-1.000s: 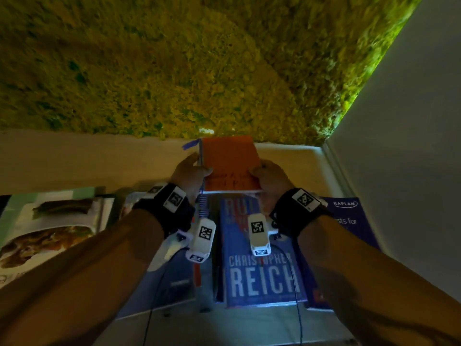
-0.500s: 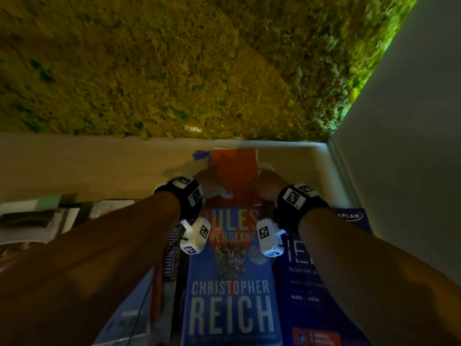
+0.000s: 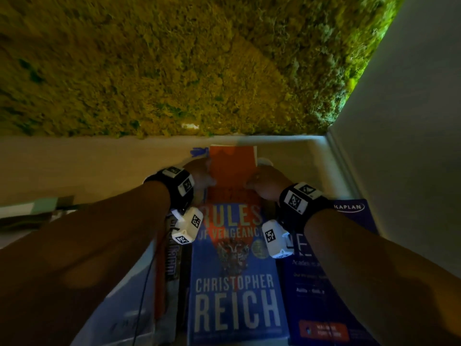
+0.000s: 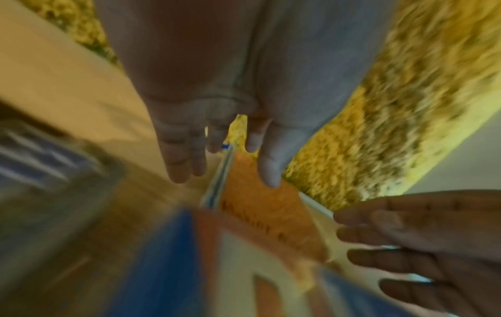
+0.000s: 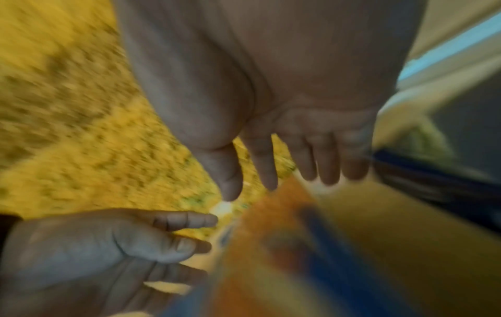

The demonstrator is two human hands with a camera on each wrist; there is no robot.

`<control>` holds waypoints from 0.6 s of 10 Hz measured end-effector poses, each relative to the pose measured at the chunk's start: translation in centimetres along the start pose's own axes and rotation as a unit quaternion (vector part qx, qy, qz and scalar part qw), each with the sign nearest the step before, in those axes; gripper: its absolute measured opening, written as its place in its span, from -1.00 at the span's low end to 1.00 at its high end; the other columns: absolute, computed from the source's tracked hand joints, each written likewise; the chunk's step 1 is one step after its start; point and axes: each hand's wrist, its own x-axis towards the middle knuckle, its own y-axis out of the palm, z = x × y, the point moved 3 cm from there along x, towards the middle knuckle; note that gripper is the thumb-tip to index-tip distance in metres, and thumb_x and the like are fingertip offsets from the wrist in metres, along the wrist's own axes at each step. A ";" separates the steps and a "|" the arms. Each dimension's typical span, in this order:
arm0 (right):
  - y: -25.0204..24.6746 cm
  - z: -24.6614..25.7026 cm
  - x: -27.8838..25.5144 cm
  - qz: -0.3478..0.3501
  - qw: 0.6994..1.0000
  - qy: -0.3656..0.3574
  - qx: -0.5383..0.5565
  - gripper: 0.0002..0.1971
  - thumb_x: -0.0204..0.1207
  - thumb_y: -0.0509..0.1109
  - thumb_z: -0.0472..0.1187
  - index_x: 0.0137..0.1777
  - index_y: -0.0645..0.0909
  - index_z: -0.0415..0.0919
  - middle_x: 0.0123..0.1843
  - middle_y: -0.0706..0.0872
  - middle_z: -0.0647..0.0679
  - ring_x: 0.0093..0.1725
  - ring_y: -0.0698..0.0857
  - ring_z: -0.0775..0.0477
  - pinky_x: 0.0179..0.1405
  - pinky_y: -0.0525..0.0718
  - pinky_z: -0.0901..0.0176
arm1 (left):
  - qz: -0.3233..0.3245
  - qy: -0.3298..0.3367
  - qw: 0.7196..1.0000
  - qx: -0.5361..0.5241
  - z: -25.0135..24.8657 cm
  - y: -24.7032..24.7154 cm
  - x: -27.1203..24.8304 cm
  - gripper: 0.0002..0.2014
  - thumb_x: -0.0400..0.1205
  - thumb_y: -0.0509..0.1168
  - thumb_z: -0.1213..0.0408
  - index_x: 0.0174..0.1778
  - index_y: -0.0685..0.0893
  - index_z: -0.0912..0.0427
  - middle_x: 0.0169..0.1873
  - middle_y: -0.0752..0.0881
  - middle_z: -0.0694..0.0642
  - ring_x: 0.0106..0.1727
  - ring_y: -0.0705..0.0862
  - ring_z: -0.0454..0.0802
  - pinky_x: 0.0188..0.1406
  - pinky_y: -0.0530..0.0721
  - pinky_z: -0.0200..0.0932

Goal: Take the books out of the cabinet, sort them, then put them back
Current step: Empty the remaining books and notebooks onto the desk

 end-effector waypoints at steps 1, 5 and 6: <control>0.1 3.0 -2.1 -0.063 0.998 -0.031 0.011 -0.62 0.73 0.36 -0.11 0.44 0.63 -0.31 0.43 0.68 -0.22 0.43 0.65 -0.25 0.31 0.59 0.02 | -0.016 -0.007 0.996 -0.087 1.5 -2.5 -4.9 -0.22 0.68 0.40 0.09 0.76 0.13 0.01 0.61 0.39 0.22 0.43 0.57 0.21 0.12 0.56 0.07; 16.8 14.6 -9.7 0.094 0.987 -0.126 0.024 -0.59 0.73 0.37 -0.12 0.54 0.54 -0.19 0.41 0.72 -0.23 0.38 0.70 -0.28 0.35 0.68 -0.17 | -0.131 -0.049 0.934 -0.329 20.4 -2.2 -22.6 -0.84 0.57 0.50 0.03 -0.08 0.63 -0.14 0.07 0.68 0.11 -0.17 0.70 -0.29 -0.08 0.63 -0.50; 18.7 14.5 -10.6 0.074 0.987 -0.129 0.058 -0.36 0.66 0.46 -0.06 0.70 0.34 -0.01 0.59 0.60 -0.04 0.53 0.61 -0.14 0.50 0.59 -0.08 | -0.120 -0.053 0.943 -0.305 21.1 -0.8 -24.9 -0.66 0.56 0.51 0.28 0.23 0.69 0.24 0.17 0.76 0.14 0.17 0.76 -0.18 0.29 0.56 -0.07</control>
